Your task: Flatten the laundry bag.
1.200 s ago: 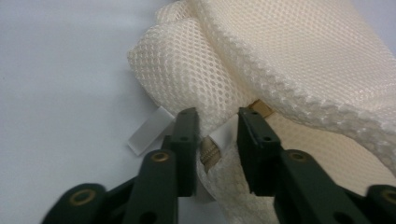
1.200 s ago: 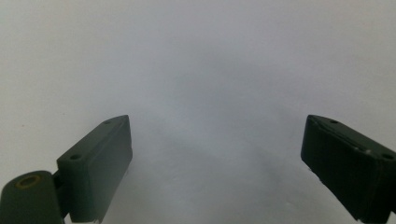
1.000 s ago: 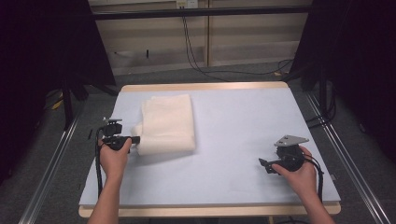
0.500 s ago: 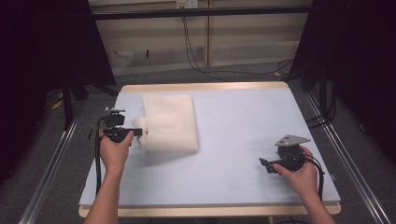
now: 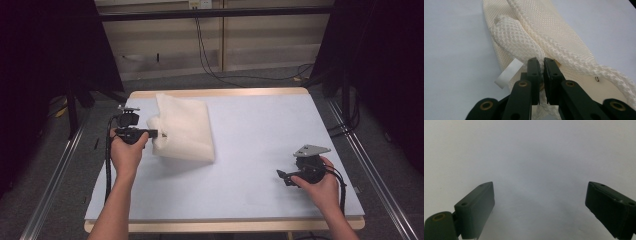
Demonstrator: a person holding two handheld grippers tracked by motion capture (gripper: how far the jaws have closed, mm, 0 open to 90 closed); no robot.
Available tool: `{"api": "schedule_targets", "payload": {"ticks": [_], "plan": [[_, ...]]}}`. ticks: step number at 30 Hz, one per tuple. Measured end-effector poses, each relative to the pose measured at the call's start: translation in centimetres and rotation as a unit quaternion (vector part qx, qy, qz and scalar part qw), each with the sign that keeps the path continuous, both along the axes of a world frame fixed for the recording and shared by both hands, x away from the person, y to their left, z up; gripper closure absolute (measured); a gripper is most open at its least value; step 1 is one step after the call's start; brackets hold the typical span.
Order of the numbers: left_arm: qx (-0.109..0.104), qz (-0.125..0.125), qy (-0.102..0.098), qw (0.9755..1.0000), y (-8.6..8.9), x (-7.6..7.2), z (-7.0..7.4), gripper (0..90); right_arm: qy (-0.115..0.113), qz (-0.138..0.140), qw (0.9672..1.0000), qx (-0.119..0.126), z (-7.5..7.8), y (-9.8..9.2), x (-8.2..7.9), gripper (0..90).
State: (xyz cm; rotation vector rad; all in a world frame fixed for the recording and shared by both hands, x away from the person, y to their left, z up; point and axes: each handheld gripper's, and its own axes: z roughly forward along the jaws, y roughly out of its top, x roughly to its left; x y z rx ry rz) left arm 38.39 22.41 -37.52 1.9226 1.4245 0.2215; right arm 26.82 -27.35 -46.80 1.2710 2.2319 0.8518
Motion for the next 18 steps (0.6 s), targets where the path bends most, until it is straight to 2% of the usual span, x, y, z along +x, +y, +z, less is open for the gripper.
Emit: {"api": "schedule_targets", "payload": {"ticks": [6, 8, 10, 13, 14, 15, 18], "plan": [[-0.002, 0.006, 0.003, 1.0, -0.1, 0.3, -0.1, 81.0, 0.003, 0.003, 1.0, 0.001, -0.1, 0.1, 0.0, 8.2], [0.002, 0.003, 0.008, 1.0, 0.0, 0.4, -0.2, 81.0, 0.003, 0.003, 1.0, 0.0, -0.1, 0.1, 0.0, 8.2], [0.011, 0.003, 0.002, 0.9999, 0.1, 0.4, -0.2, 80.2, 0.004, 0.004, 1.0, 0.0, -0.1, 0.1, 0.0, 8.1], [0.003, 0.011, 0.008, 0.9999, 0.1, 0.5, -0.5, 78.9, 0.004, 0.004, 1.0, 0.001, -0.1, 0.1, 0.0, 8.1], [-0.001, 0.004, 0.016, 0.9999, 0.3, 0.6, -0.7, 79.1, 0.003, 0.005, 1.0, 0.001, -0.1, 0.0, 0.1, 8.1], [-0.004, 0.001, 0.022, 0.9997, 0.3, 0.6, -0.9, 84.9, 0.004, 0.004, 1.0, 0.001, -0.1, 0.0, 0.0, 8.1], [-0.001, -0.005, 0.035, 0.9994, 0.2, 0.7, -1.4, 90.0, 0.003, 0.005, 1.0, -0.002, -0.1, 0.0, 0.1, 8.1]]}}
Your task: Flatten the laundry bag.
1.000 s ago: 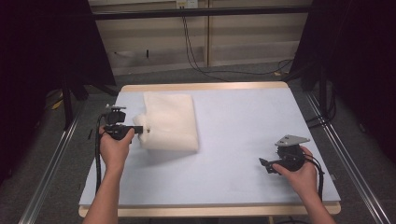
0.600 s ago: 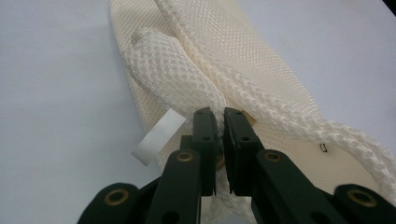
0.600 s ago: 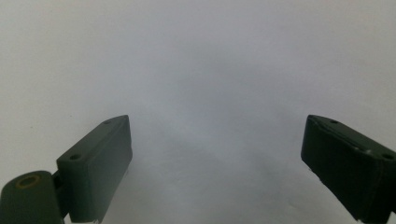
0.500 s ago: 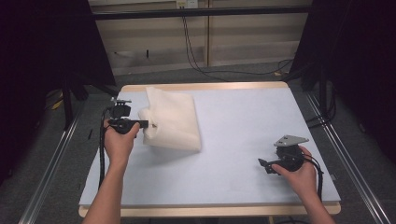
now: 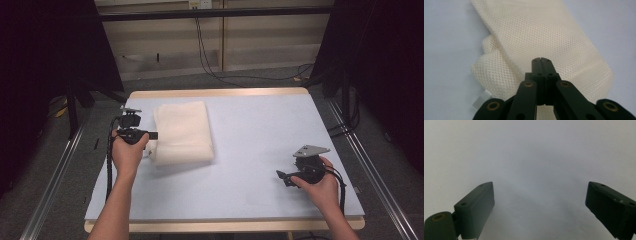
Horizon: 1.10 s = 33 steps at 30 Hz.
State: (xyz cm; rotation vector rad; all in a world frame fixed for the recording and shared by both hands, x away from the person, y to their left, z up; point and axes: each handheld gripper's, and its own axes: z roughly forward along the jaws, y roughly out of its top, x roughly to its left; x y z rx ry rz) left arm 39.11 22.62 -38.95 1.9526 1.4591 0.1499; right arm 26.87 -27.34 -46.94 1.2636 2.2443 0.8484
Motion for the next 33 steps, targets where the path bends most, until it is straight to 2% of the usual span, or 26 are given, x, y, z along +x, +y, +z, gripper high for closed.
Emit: {"api": "schedule_targets", "payload": {"ticks": [3, 5, 7, 8, 10, 12, 15, 17, 19, 22, 24, 25, 26, 28, 30, 33], "plan": [[0.015, 0.006, 0.004, 0.9999, 0.0, 0.2, -0.6, 88.7, 0.005, -0.001, 1.0, 0.002, 0.0, 0.1, 0.0, 8.0], [0.042, 0.028, -0.004, 0.9987, 0.4, 0.2, -0.8, 74.8, 0.004, 0.0, 1.0, 0.0, 0.0, 0.1, -0.1, 8.0], [0.038, 0.048, -0.01, 0.9981, 1.4, 0.2, -1.1, 70.7, 0.004, 0.0, 1.0, -0.002, 0.0, 0.1, -0.1, 8.0], [0.044, 0.056, -0.011, 0.9974, 1.7, 0.2, -1.3, 66.8, 0.003, 0.0, 1.0, -0.003, 0.0, 0.1, -0.1, 8.0], [0.043, 0.065, 0.003, 0.997, 2.6, 0.3, -2.2, 63.8, 0.004, 0.0, 1.0, -0.001, 0.0, 0.1, -0.1, 8.0], [0.048, 0.077, 0.001, 0.9959, 3.0, 0.3, -2.9, 56.1, 0.003, 0.0, 1.0, -0.002, 0.0, 0.1, -0.1, 8.0], [0.037, 0.092, 0.009, 0.9951, 3.4, 0.5, -4.1, 44.9, 0.002, 0.003, 1.0, -0.003, -0.1, 0.1, 0.0, 8.0], [0.032, 0.104, 0.024, 0.9938, 3.7, 0.8, -4.9, 41.1, 0.003, 0.003, 1.0, -0.004, -0.1, 0.2, 0.0, 8.0], [0.018, 0.096, 0.027, 0.9948, 3.7, 0.9, -5.3, 36.7, 0.003, 0.002, 1.0, -0.004, -0.1, 0.2, 0.0, 7.9], [-0.003, 0.103, 0.034, 0.9941, 3.7, 1.1, -5.8, 30.7, 0.006, -0.001, 1.0, -0.006, -0.1, 0.2, 0.0, 8.0], [-0.007, 0.104, 0.037, 0.9938, 3.6, 1.2, -6.1, 32.3, 0.005, 0.003, 1.0, -0.008, -0.2, 0.2, 0.0, 8.0], [-0.015, 0.102, 0.04, 0.9939, 3.5, 1.3, -6.1, 35.4, 0.007, 0.004, 0.9999, -0.007, -0.2, 0.2, 0.0, 8.0], [-0.014, 0.099, 0.038, 0.9943, 3.5, 1.3, -6.1, 39.1, 0.006, 0.004, 1.0, -0.006, -0.2, 0.2, 0.0, 8.0], [-0.018, 0.095, 0.033, 0.9948, 3.2, 1.3, -6.0, 50.5, 0.005, 0.004, 1.0, -0.007, -0.2, 0.2, 0.0, 8.0], [-0.013, 0.091, 0.029, 0.9953, 3.0, 1.3, -5.6, 66.8, 0.006, 0.004, 0.9999, -0.007, -0.2, 0.2, 0.0, 8.0], [-0.006, 0.086, 0.026, 0.9959, 2.9, 1.2, -5.1, 77.2, 0.006, 0.007, 0.9999, -0.008, -0.3, 0.3, 0.0, 8.0]]}}
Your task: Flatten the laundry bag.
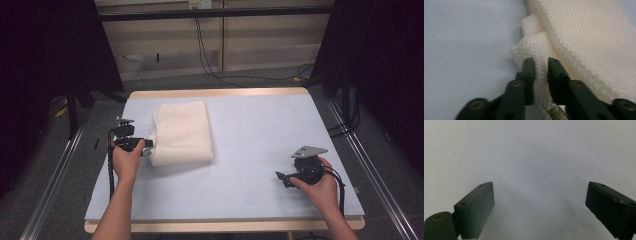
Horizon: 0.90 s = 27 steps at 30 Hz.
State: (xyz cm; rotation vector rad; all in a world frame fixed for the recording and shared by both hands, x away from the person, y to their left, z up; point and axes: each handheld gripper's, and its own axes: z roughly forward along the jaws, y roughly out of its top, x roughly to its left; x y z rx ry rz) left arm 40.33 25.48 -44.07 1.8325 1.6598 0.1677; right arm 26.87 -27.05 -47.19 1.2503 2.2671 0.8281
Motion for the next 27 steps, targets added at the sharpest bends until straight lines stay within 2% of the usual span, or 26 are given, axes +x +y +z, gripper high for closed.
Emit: {"api": "schedule_targets", "payload": {"ticks": [2, 5, 7, 9, 15, 16, 20, 25, 27], "plan": [[0.003, 0.001, -0.005, 1.0, 0.0, -0.1, 0.4, 86.0, 0.0, 0.0, 1.0, -0.001, 0.0, 0.1, 0.0, 8.0], [0.002, -0.01, 0.001, 1.0, -0.2, 0.0, 0.9, 89.2, -0.001, 0.0, 1.0, -0.001, 0.0, 0.0, 0.0, 8.0], [0.002, -0.01, -0.001, 0.9999, -0.3, -0.1, 1.4, 89.6, -0.002, 0.001, 1.0, -0.001, 0.0, 0.0, 0.0, 8.0], [-0.006, -0.011, -0.002, 0.9999, -0.4, -0.1, 2.0, 89.6, -0.001, 0.001, 1.0, -0.001, 0.1, 0.0, 0.0, 8.0], [-0.025, -0.028, -0.021, 0.9991, -1.1, -0.1, 4.3, 89.6, -0.001, 0.0, 1.0, 0.0, 0.1, 0.0, 0.0, 8.0], [-0.019, -0.034, -0.023, 0.999, -1.3, -0.1, 4.8, 89.6, -0.002, 0.0, 1.0, 0.0, 0.1, 0.0, 0.0, 8.0], [-0.02, -0.043, -0.034, 0.9983, -2.2, 0.1, 6.3, 89.6, -0.003, 0.002, 1.0, 0.0, 0.2, 0.1, -0.1, 8.0], [-0.042, -0.059, -0.042, 0.9965, -3.4, 0.2, 7.6, 89.6, -0.003, 0.003, 1.0, 0.0, 0.1, 0.2, -0.1, 8.0], [-0.038, -0.067, -0.042, 0.9962, -4.0, 0.3, 8.0, 89.6, -0.003, 0.004, 1.0, 0.0, 0.1, 0.2, 0.0, 8.0]]}}
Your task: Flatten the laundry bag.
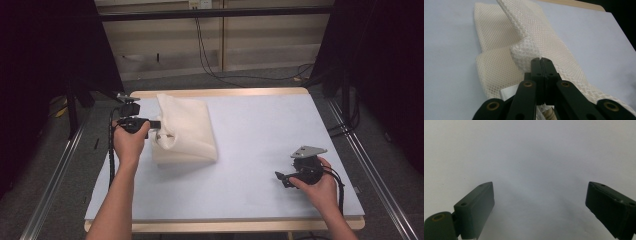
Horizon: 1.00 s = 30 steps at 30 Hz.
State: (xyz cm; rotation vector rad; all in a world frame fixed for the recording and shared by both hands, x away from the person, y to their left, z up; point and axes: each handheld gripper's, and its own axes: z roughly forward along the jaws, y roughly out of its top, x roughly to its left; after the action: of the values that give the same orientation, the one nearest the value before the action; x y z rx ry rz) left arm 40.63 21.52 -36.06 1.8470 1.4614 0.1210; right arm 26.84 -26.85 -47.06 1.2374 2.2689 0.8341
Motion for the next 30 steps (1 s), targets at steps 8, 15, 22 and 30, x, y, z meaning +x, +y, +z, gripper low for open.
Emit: {"api": "schedule_targets", "payload": {"ticks": [8, 15, 22, 30], "plan": [[-0.011, -0.025, -0.018, 0.9995, -2.2, 0.1, 1.2, 89.6, 0.0, 0.002, 1.0, 0.003, 0.0, 0.1, 0.0, 8.0], [-0.025, -0.042, -0.031, 0.9983, -4.2, 0.2, 1.9, 89.5, -0.002, 0.003, 1.0, 0.002, 0.0, 0.2, 0.0, 8.0], [-0.04, -0.066, -0.043, 0.9961, -6.3, 0.2, 2.1, 89.2, 0.001, 0.006, 1.0, 0.004, 0.0, 0.3, 0.0, 8.0], [-0.058, -0.094, -0.054, 0.9924, -9.2, 0.2, 1.9, 87.2, 0.0, 0.004, 1.0, 0.001, 0.0, 0.3, 0.0, 8.2]]}}
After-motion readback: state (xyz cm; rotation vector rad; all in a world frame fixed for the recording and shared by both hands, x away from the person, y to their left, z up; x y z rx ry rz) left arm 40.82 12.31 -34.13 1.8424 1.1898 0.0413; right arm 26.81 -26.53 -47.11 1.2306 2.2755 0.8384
